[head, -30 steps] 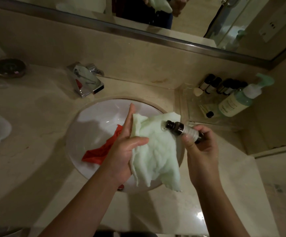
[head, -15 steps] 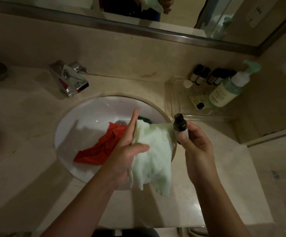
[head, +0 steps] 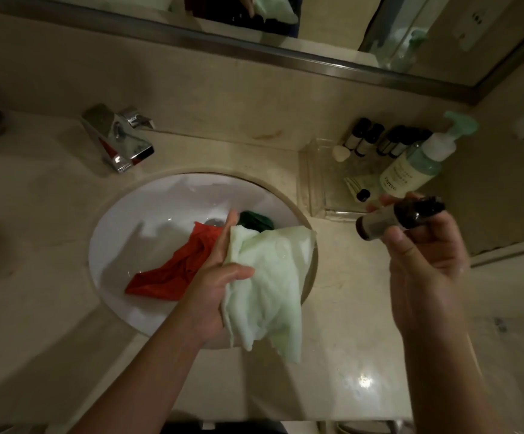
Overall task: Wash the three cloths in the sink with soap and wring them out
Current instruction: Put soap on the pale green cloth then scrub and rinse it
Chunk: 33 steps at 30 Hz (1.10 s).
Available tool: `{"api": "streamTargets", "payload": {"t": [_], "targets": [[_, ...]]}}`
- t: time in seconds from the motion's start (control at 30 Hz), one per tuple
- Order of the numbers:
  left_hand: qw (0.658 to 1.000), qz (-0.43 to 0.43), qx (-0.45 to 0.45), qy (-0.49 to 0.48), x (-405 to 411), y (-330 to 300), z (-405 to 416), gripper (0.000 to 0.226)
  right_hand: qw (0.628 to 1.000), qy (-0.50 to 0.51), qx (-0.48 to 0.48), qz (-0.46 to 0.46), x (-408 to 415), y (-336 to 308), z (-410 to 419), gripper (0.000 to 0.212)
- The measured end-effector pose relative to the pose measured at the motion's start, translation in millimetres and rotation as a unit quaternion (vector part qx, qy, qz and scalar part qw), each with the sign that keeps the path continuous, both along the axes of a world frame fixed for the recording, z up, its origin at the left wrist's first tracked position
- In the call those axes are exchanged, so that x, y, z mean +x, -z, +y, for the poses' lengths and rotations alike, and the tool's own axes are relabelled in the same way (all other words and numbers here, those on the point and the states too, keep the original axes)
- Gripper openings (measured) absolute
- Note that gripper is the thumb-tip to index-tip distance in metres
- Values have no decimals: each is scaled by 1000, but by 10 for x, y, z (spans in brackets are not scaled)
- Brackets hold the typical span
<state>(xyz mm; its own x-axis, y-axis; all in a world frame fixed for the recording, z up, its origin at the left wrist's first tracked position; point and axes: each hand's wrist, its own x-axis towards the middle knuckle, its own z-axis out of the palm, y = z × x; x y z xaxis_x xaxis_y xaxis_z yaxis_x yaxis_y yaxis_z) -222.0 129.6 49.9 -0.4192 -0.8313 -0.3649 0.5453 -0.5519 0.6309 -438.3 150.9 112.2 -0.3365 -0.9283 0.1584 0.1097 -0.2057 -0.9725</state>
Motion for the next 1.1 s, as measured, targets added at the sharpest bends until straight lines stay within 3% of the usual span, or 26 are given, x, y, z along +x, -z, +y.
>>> {"api": "streamTargets", "payload": {"t": [0.13,0.3,0.43,0.5,0.6,0.67,0.73,0.83,0.9,0.97,1.1], "targets": [[999,23,21,-21,16,71,-4,90,985,106,125,55,-127,591,-136,33],[997,54,45,-41,48,134,-8,86,941,129,251,188,-298,1482,-257,38],[996,44,50,-57,83,229,-40,85,921,136,264,253,-319,1673,-228,40],[996,25,44,-68,106,271,-68,85,920,138,266,252,-298,1658,-194,52],[996,8,41,-84,165,325,-112,89,903,213,142,344,-159,1462,-88,52],[994,7,43,-98,226,358,-148,88,916,134,1,378,139,1188,-84,40],[992,9,48,-113,282,371,-183,84,918,-40,-45,392,539,998,-220,41],[986,27,61,-155,433,380,-269,83,839,-178,-36,512,1148,964,-447,54],[980,27,77,-183,604,390,-362,76,806,-222,-75,544,1454,1082,-453,53],[976,25,87,-200,808,425,-481,72,804,-234,-126,532,1672,1244,-474,46],[977,53,89,-185,1146,505,-743,72,810,-177,0,559,1937,1361,-1018,54]]}}
